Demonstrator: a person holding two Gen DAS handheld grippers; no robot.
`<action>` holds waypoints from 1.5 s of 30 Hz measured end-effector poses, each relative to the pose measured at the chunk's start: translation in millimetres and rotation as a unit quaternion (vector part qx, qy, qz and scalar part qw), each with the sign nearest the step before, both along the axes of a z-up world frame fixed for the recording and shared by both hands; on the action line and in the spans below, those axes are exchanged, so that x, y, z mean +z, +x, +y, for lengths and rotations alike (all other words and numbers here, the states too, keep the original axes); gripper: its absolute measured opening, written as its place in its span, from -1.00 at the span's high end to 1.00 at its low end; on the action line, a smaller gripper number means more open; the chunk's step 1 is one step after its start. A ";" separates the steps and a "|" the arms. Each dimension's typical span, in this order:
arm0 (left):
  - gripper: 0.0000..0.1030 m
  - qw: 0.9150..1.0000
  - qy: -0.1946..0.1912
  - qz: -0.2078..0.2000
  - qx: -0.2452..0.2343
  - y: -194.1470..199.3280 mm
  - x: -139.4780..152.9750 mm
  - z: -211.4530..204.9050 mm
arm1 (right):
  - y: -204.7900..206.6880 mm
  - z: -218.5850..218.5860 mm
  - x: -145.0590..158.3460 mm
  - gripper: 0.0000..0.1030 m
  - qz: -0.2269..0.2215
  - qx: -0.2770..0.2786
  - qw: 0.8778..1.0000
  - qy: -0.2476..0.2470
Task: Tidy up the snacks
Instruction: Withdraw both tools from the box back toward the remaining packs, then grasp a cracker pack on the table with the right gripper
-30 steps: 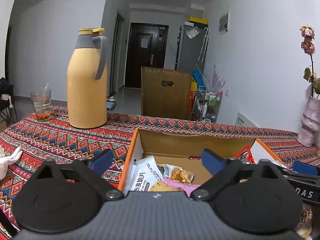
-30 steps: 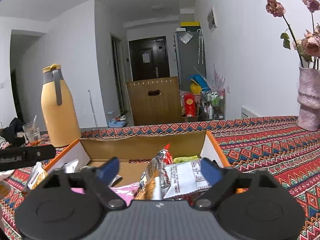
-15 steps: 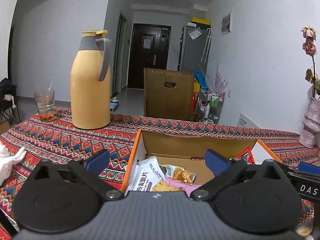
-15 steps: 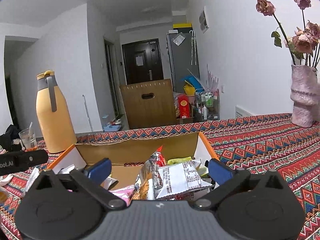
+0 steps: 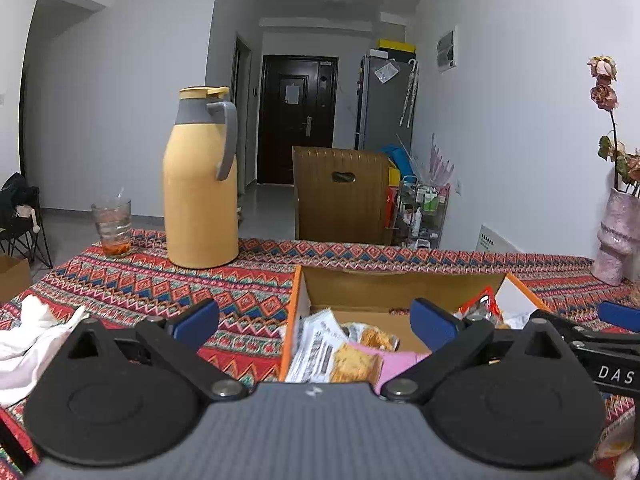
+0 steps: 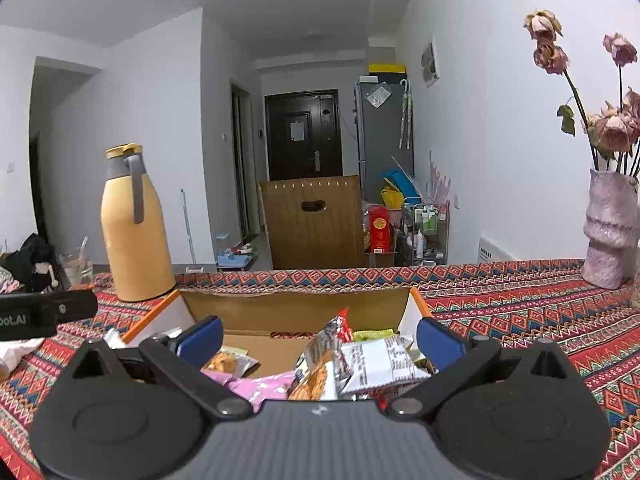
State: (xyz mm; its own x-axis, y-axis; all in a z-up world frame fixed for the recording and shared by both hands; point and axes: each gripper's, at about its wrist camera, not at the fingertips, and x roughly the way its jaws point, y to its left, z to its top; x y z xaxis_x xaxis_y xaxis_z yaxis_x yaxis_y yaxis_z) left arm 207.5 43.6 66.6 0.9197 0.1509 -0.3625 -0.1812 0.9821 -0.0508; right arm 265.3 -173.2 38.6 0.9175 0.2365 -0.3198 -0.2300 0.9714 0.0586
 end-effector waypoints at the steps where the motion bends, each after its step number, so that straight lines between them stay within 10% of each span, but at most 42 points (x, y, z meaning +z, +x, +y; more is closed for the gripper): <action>1: -1.00 1.000 0.000 0.002 -0.001 -4.4 -1.0 2.0 | -4.5 1.1 0.6 -1.00 0.002 0.003 1.000 -0.001; 32: -1.00 0.997 -0.019 0.071 0.007 -64.4 -64.6 63.0 | -29.6 99.0 -58.5 -0.96 0.155 0.054 0.982 -0.093; 37: -1.00 0.997 -0.023 0.070 0.009 -65.3 -66.2 65.0 | -20.9 107.8 -68.8 -0.80 0.177 0.049 0.977 -0.105; 45: -1.00 0.997 -0.025 0.073 0.010 -64.8 -68.9 65.1 | -19.1 105.2 -77.3 -0.01 0.199 0.053 0.974 -0.094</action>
State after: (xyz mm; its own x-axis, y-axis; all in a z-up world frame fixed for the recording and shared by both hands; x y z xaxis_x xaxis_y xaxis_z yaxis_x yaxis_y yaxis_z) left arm 142.7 108.7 -2.3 0.8533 0.1474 -0.5001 -0.2096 0.9753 -0.0702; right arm 246.2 -68.0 -38.7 0.6861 0.2252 -0.6918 -0.3247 0.9457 -0.0142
